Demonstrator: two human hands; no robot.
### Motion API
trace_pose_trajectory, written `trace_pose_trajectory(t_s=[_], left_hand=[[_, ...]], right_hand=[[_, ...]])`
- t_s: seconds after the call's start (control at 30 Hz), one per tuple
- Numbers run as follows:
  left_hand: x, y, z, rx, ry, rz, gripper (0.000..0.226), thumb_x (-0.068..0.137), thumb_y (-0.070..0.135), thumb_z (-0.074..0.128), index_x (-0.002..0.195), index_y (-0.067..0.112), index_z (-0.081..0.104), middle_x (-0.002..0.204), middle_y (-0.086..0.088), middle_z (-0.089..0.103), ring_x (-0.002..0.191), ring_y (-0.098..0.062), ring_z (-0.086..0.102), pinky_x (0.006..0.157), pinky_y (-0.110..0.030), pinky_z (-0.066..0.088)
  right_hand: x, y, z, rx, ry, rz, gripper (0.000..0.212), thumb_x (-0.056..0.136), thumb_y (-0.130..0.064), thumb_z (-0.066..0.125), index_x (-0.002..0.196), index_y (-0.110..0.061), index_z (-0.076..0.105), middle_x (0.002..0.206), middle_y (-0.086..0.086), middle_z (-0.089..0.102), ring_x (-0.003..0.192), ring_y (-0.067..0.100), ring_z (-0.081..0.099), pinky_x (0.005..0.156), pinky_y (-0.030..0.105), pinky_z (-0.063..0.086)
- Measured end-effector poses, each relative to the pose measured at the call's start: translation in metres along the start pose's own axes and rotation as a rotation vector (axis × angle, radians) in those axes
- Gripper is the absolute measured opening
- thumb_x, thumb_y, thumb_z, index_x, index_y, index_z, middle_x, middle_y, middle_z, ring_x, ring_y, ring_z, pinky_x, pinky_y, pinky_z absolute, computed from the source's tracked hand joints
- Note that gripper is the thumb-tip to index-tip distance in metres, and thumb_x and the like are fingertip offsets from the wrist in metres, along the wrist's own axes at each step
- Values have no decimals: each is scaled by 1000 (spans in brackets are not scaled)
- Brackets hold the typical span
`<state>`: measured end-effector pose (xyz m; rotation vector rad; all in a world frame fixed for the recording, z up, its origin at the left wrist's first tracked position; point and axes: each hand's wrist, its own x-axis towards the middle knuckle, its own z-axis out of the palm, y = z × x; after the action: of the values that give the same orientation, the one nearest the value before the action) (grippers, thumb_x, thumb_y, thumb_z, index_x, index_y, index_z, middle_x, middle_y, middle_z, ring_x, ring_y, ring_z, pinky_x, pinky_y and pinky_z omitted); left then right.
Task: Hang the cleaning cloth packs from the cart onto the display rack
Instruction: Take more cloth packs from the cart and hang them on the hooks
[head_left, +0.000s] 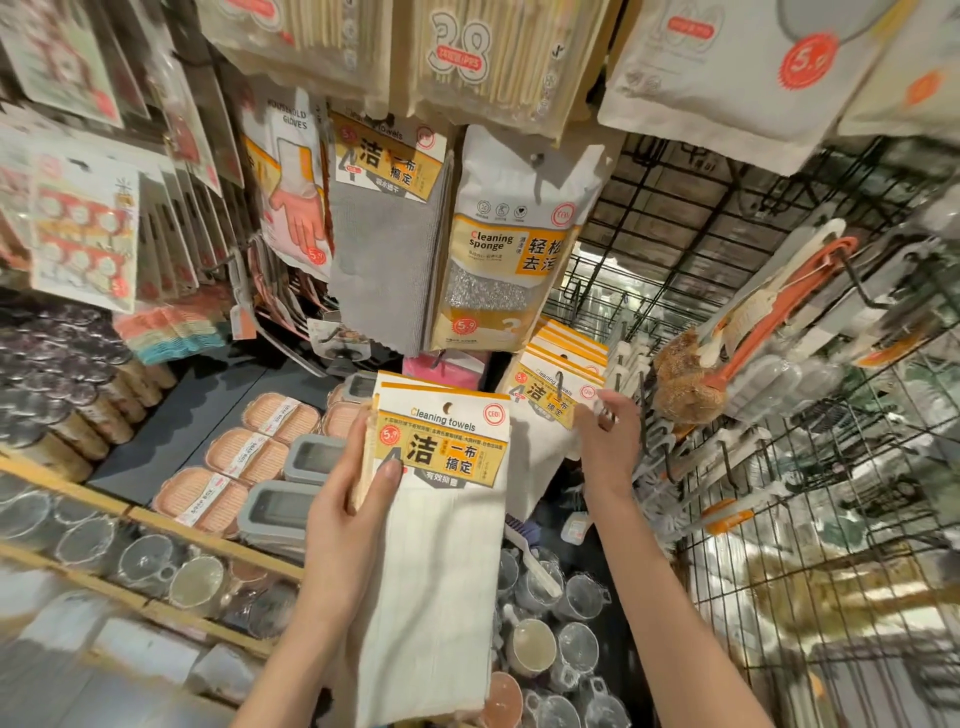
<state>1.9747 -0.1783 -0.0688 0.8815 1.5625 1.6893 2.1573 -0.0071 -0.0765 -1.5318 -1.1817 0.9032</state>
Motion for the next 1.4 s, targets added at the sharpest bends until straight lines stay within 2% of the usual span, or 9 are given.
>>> trace_pose_trajectory(t_s=[0.17,0.3,0.37,0.53,0.73,1.0,1.17,1.3,1.4], left_hand=[[-18,4,19,-27,-14,-21,55,94,19,56,143,33,35,121,44,50,117,26,38,87,6,31],[-37,14,37,-37,20,-20,57,93,12,57,142,30,34,134,34,41,115,31,33,86,6,31],[-46,17,46,-103,46,-35,58,92,4,56,144,21,36,136,23,44,112,30,38,84,4,35],[-70,21,69,-282,74,-95,61,91,-5,54,144,19,36,142,8,48,125,-3,50,100,-15,42],[-90,22,78,-75,43,-46,57,92,7,58,138,32,35,112,43,51,103,29,45,83,2,36],[-90,15,65,-81,93,-89,66,80,7,72,139,26,48,125,21,57,105,23,50,78,2,41],[-66,14,50,-19,85,-51,66,84,-1,67,139,29,46,122,31,57,102,30,46,78,5,38],[-42,16,31,42,42,-42,65,90,-1,61,139,37,43,142,18,46,129,7,40,100,-11,38],[-26,11,16,33,81,-31,64,91,-1,59,135,42,43,143,17,44,132,0,38,88,7,31]], right_hand=[[-41,-54,-14,-137,-475,-388,18,93,-12,54,105,-14,68,110,-3,61,103,-6,50,84,2,35],[-63,-57,-34,-167,-678,-355,22,87,-15,65,109,-14,68,115,-3,55,112,2,49,98,20,41],[-67,-52,-44,-195,-672,-375,28,81,-14,71,108,-15,66,114,-1,53,112,13,50,100,29,41],[-66,-45,-71,-224,-714,-373,29,78,-16,74,101,-27,59,107,-8,48,99,-1,49,89,10,37],[-53,-45,-91,-296,-799,-286,27,78,-16,75,93,-32,59,94,-15,59,82,-7,56,72,13,45],[-51,-33,-85,-197,-781,-211,33,73,-4,77,79,-32,61,89,-11,65,76,-12,60,59,9,48],[-33,-26,-86,-115,-682,-190,28,74,0,75,84,-22,62,91,-5,65,88,5,63,72,19,53],[-11,-22,-72,-113,-541,-92,27,73,-2,75,82,-24,64,94,0,67,91,13,66,73,26,57],[5,-15,-52,-216,-490,-18,23,75,-5,74,89,-21,64,109,4,66,97,19,65,80,38,57]])
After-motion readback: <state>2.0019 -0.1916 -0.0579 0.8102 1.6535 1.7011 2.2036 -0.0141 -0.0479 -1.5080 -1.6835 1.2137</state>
